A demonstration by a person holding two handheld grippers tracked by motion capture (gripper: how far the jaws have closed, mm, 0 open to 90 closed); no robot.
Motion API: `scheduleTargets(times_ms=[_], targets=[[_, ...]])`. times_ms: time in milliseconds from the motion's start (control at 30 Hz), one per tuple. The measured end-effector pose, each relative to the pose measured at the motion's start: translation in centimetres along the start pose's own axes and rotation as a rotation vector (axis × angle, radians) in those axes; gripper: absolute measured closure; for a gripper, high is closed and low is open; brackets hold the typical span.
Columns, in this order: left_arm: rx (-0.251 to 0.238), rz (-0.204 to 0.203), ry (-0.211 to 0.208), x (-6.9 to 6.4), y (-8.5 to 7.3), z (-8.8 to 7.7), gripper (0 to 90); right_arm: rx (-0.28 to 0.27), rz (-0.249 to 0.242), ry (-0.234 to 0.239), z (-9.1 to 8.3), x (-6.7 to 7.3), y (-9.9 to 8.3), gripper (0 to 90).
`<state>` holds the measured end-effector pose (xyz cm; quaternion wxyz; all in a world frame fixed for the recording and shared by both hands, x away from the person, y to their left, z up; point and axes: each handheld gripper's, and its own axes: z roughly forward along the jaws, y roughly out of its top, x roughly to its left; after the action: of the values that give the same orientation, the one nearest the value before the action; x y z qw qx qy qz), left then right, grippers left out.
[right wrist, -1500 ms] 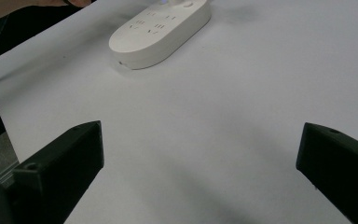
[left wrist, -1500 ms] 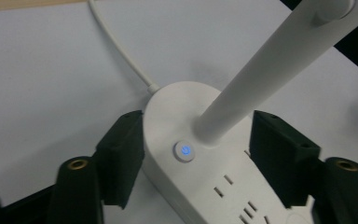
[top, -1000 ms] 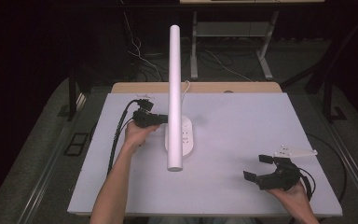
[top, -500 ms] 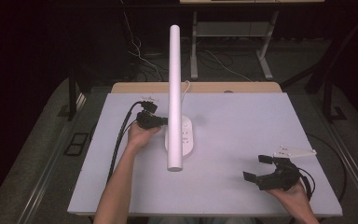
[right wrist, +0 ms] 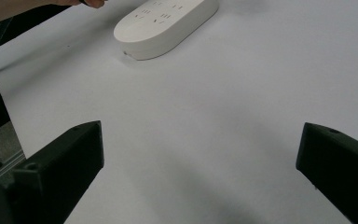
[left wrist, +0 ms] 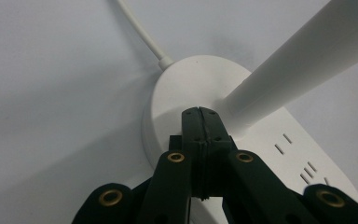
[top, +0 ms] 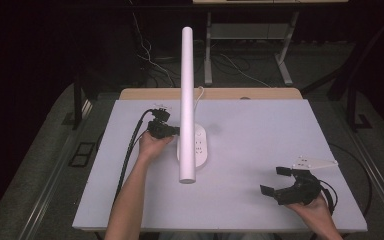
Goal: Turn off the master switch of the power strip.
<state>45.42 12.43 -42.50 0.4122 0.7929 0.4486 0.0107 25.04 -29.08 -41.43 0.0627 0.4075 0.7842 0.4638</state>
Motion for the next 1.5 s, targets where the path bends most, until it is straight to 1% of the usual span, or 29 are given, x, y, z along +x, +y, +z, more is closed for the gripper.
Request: scheduleTargets(times_ms=[33,67,100,167,233,300,400,467,500,533,567,633,667,767,800,867,900,933,1000,1067,1200,1233,1300,1333,1367,1400,1467,1500], targets=[[0.007,0.009,-0.004,0.0,0.0,0.0,90.0,-0.001,-0.006,0.000,0.0,0.0,0.0,0.0],[0.006,0.001,-0.009,-0.1,0.0,0.0,90.0,0.000,-0.004,0.000,0.0,0.0,0.0,0.0],[0.008,0.003,-0.009,-0.1,0.0,0.0,90.0,0.000,-0.001,0.000,0.0,0.0,0.0,0.0],[0.007,-0.005,-0.017,0.1,0.0,0.0,90.0,0.001,-0.004,-0.001,0.0,-0.1,0.0,0.0],[0.008,-0.026,-0.024,0.1,0.0,0.0,90.0,0.000,-0.005,-0.001,0.1,-0.1,0.0,0.0],[0.014,-0.045,-0.013,0.0,0.1,0.1,90.0,0.001,-0.011,0.000,0.1,-0.1,0.0,0.0],[0.022,-0.046,-0.010,0.0,0.2,0.1,90.0,0.002,-0.009,-0.001,0.1,0.0,0.0,0.0],[0.017,-0.056,-0.005,0.0,0.1,0.1,90.0,0.004,-0.006,0.000,0.1,0.0,0.0,0.0],[0.017,-0.066,0.008,-0.3,0.1,0.1,90.0,0.001,-0.012,0.000,0.1,0.0,0.0,0.0],[0.017,-0.066,0.008,-0.3,0.1,0.1,90.0,0.001,-0.012,0.000,0.1,0.0,0.0,0.0],[0.018,-0.063,0.017,-0.4,0.2,0.1,90.0,-0.001,-0.011,-0.001,0.1,0.0,0.0,0.0],[0.029,-0.041,0.039,-0.6,0.2,0.1,90.0,-0.004,-0.007,-0.003,0.0,0.0,0.0,0.0],[0.029,-0.041,0.039,-0.6,0.2,0.1,90.0,-0.004,-0.007,-0.003,0.0,0.0,0.0,0.0],[0.026,-0.061,0.053,-0.9,0.2,0.1,90.0,-0.006,-0.008,-0.006,-0.1,0.1,0.1,0.0],[0.031,-0.061,0.060,-1.0,0.2,0.2,90.0,-0.008,-0.012,-0.006,-0.1,0.1,0.1,0.0],[0.033,-0.048,0.073,-1.1,0.2,0.2,90.0,-0.013,-0.011,-0.005,-0.2,0.2,0.1,0.0],[0.022,-0.062,0.076,-1.2,0.1,0.3,90.0,-0.009,-0.008,-0.005,-0.1,0.1,0.1,0.0],[0.018,-0.060,0.072,-1.2,0.1,0.2,90.0,-0.009,-0.008,-0.005,-0.1,0.1,0.1,0.0],[0.021,-0.040,0.066,-1.0,0.0,0.2,90.0,-0.006,-0.003,-0.006,-0.1,0.1,0.1,0.0],[0.008,-0.049,0.063,-1.0,-0.1,0.2,90.0,-0.007,-0.005,-0.006,-0.1,0.1,0.1,0.0],[0.009,-0.031,0.068,-1.1,-0.1,0.1,90.0,-0.003,-0.007,-0.009,0.0,0.0,0.0,0.0],[0.002,-0.038,0.072,-1.2,-0.2,0.1,90.0,-0.002,-0.007,-0.009,0.1,-0.1,0.0,0.0],[0.006,-0.040,0.068,-1.1,-0.1,0.1,90.0,-0.001,-0.005,-0.008,0.1,-0.1,0.0,0.0],[-0.008,-0.059,0.042,-0.9,0.0,-0.1,90.0,-0.003,-0.006,-0.010,0.1,-0.1,0.0,0.0],[-0.004,-0.059,0.042,-0.9,0.0,-0.1,90.0,0.000,0.002,-0.009,0.1,-0.2,0.0,0.0],[-0.004,-0.054,0.043,-0.9,0.0,-0.1,90.0,0.000,0.002,-0.009,0.1,-0.2,0.0,0.0],[-0.011,-0.060,0.038,-0.9,-0.1,-0.1,90.0,-0.003,0.002,-0.013,0.1,-0.3,-0.1,0.0],[-0.009,-0.055,0.038,-0.8,-0.1,-0.1,90.0,-0.004,0.006,-0.013,0.1,-0.3,-0.1,0.0]])
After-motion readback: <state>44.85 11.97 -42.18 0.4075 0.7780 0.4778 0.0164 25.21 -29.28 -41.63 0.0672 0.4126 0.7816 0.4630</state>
